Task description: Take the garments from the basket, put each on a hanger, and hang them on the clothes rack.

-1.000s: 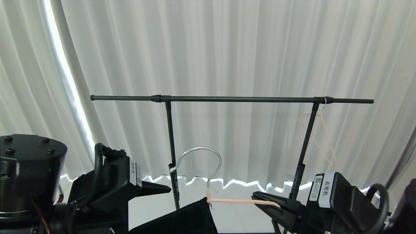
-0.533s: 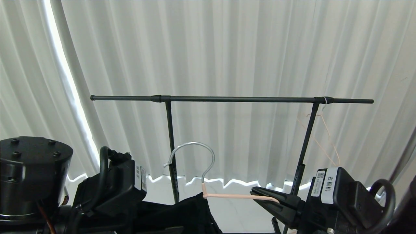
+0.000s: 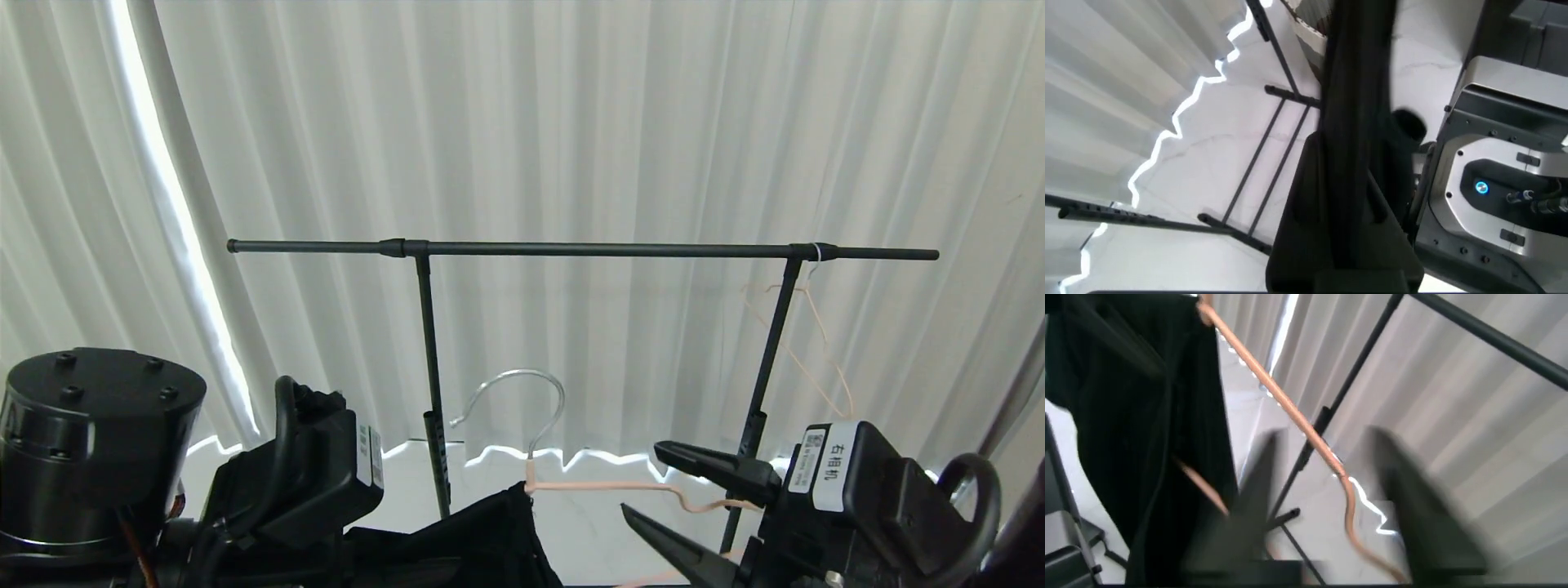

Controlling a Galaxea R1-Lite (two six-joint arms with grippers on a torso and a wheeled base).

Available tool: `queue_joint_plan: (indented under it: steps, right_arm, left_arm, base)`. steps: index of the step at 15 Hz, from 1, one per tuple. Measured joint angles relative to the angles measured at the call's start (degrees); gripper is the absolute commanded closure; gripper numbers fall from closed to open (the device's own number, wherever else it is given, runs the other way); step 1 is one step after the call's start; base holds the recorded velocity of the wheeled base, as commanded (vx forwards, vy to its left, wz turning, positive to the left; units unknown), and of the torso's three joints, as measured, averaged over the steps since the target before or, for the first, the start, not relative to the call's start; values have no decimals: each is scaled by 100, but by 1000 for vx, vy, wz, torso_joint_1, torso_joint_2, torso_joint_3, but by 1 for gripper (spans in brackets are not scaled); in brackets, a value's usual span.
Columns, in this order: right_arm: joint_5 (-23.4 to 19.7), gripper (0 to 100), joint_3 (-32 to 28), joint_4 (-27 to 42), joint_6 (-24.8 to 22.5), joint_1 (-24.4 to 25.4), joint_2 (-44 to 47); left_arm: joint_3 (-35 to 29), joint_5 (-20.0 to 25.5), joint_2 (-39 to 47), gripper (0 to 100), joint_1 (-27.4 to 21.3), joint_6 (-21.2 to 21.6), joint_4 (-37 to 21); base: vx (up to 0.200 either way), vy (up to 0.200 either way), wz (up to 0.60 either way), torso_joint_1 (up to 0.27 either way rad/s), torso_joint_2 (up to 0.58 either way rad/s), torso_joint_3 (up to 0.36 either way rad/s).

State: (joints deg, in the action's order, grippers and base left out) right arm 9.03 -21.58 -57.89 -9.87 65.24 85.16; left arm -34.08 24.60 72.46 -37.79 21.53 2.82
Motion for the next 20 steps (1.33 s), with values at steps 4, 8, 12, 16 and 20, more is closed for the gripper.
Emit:
queue_joint_plan:
  steps: [4, 8, 12, 16, 20]
  right_arm:
    - [366, 0, 195, 12, -151, -345, -7]
    - [-48, 0, 649, 22, -134, -656, -115]
    - [-433, 0, 818, 26, 1107, -670, 282]
    - [-433, 0, 102, 26, 2586, -692, 1354]
    - [-428, 0, -603, 26, 2742, -1029, 2209]
  left_arm:
    - [193, -151, -22, 100, 119, 9, 5]
    - [256, -701, -39, 100, 516, 9, 777]
    - [319, -1220, -46, 100, 610, 9, 1710]
    - [324, -1212, -69, 100, 602, 11, 1862]
    - [390, -1204, -218, 100, 480, 12, 1864]
  base:
    - [0, 0, 0, 0, 0, 0]
    - [0, 0, 0, 0, 0, 0]
    - [0, 0, 0, 0, 0, 0]
    - [0, 0, 0, 0, 0, 0]
    - [0, 0, 0, 0, 0, 0]
